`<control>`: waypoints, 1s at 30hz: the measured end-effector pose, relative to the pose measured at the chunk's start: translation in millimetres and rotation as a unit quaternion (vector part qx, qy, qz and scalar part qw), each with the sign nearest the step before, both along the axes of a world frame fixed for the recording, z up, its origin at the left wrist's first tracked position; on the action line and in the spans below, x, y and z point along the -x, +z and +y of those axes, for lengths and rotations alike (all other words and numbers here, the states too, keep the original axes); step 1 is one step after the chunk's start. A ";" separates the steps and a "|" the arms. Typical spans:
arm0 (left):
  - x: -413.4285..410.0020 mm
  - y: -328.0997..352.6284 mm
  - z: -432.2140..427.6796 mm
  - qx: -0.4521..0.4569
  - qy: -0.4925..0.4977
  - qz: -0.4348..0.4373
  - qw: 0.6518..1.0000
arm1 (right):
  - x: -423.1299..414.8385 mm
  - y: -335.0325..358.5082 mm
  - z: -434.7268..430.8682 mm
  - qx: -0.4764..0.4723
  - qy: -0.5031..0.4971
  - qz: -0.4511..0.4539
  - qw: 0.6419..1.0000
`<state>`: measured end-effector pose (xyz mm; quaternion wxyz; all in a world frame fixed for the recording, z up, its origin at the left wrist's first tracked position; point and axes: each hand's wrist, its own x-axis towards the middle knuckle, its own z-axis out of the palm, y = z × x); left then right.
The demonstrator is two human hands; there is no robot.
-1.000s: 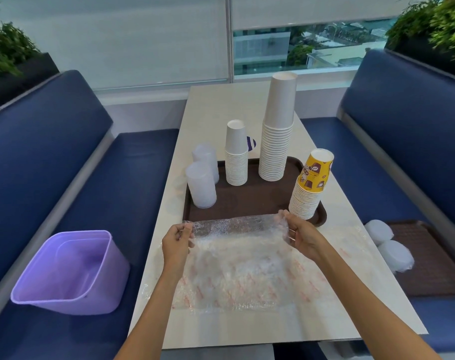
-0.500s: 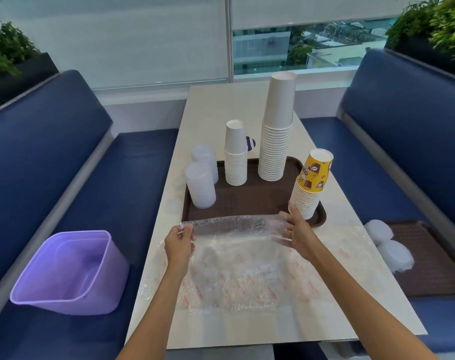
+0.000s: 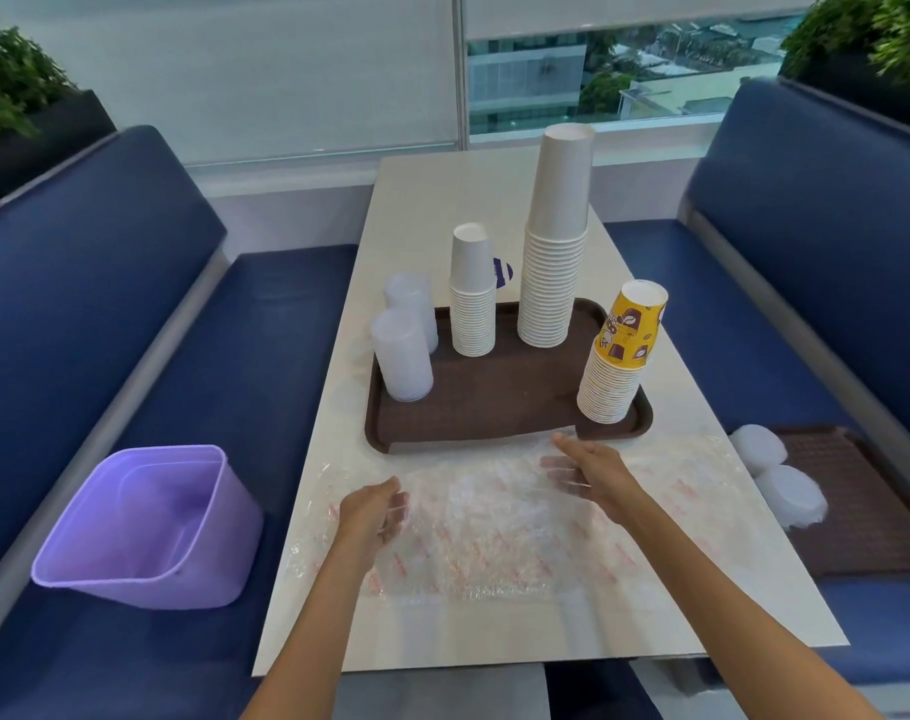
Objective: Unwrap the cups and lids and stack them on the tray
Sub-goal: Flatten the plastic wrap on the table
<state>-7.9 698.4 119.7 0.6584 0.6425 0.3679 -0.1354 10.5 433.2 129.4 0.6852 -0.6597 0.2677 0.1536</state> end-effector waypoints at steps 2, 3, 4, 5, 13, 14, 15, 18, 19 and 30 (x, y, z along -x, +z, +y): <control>-0.7 -3.1 -4.8 -0.016 0.016 -0.018 1.000 | 2.9 -3.9 -1.6 0.032 0.020 0.014 0.999; -1.5 -4.6 -7.1 -0.020 0.023 -0.026 0.999 | 5.6 -5.4 -3.1 0.050 0.030 0.010 0.998; -2.4 -6.4 -8.6 -0.025 0.029 -0.032 0.999 | 8.2 -6.8 -4.7 0.063 0.033 0.002 0.997; -2.4 -7.7 -10.8 -0.031 0.033 -0.035 0.998 | 11.5 -8.7 -7.1 0.071 0.029 -0.005 0.997; -4.2 -12.4 -24.2 -0.040 0.060 -0.037 0.997 | 27.0 -16.9 -14.9 0.123 -0.023 -0.023 0.992; -4.7 -11.6 -25.7 -0.039 0.059 -0.037 0.997 | 28.2 -17.3 -14.6 0.123 -0.023 -0.023 0.992; -4.7 -10.5 -26.9 -0.038 0.057 -0.036 0.997 | 28.5 -18.2 -14.2 0.122 -0.022 -0.019 0.992; -4.4 -7.8 -28.8 -0.034 0.054 -0.036 0.997 | 26.6 -20.9 -12.3 0.133 -0.021 0.002 0.991; -4.1 -7.0 -28.9 -0.033 0.055 -0.037 0.997 | 24.9 -22.2 -11.3 0.137 -0.022 0.007 0.990; -3.2 -8.4 -24.1 -0.100 0.060 -0.068 0.991 | 19.1 -18.8 -7.8 0.204 -0.043 -0.093 0.974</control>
